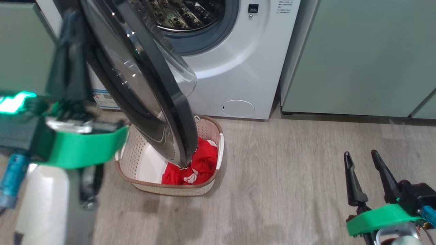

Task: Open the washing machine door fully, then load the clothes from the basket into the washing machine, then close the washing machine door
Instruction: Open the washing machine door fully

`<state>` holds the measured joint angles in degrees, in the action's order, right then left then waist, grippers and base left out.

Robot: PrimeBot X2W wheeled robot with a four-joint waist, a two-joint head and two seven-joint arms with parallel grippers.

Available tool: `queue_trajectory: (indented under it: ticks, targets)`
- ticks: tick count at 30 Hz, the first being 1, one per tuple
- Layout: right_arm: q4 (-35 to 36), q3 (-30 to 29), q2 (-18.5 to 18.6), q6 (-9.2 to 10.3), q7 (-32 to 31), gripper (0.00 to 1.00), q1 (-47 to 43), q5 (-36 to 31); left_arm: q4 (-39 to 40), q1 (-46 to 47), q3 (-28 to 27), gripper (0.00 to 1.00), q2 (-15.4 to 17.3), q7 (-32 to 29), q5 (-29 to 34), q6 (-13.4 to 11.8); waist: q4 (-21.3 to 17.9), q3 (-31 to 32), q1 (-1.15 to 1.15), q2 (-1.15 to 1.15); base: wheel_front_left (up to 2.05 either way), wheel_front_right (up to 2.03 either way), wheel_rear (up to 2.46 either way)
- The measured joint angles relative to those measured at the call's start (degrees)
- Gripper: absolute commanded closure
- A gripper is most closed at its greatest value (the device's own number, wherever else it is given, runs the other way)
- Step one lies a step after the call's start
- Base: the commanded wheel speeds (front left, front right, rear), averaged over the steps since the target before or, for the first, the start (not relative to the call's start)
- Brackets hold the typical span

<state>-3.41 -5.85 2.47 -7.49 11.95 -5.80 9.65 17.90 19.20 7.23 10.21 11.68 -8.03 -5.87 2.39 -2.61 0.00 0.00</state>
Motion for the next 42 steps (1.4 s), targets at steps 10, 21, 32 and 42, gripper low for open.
queue_trajectory:
  ticks: [10, 21, 32, 42]
  targets:
    - [0.14, 0.21, -0.01, 0.0, -0.11, 0.0, 0.03, 0.35, 3.59, 4.4, 15.24, 1.0, -6.1, -4.98, -1.32, 2.12, -2.58, -0.1, 0.0, 0.0, 0.0, 0.0, 0.0]
    - [0.52, -0.41, -0.01, 0.0, -0.35, 0.0, 0.17, 0.34, -1.62, -2.14, 28.13, 1.0, -6.98, -11.66, -10.18, 0.57, -2.9, -2.45, 0.0, 0.0, 0.0, 0.0, 0.0]
    - [-0.27, -0.31, -0.02, 0.0, -0.33, 0.0, 1.05, 0.51, -13.45, -5.41, 29.75, 1.0, -6.1, -12.82, -10.99, -0.44, -3.28, -3.66, 0.0, 0.0, 0.0, 0.0, 0.0]
    - [-1.07, -0.18, -0.02, 0.0, -0.25, 0.0, 1.75, 0.97, -17.3, -5.25, 25.79, 1.0, -3.57, -12.78, -11.06, -2.34, -4.78, -4.14, 0.0, 0.0, 0.0, 0.0, 0.0]
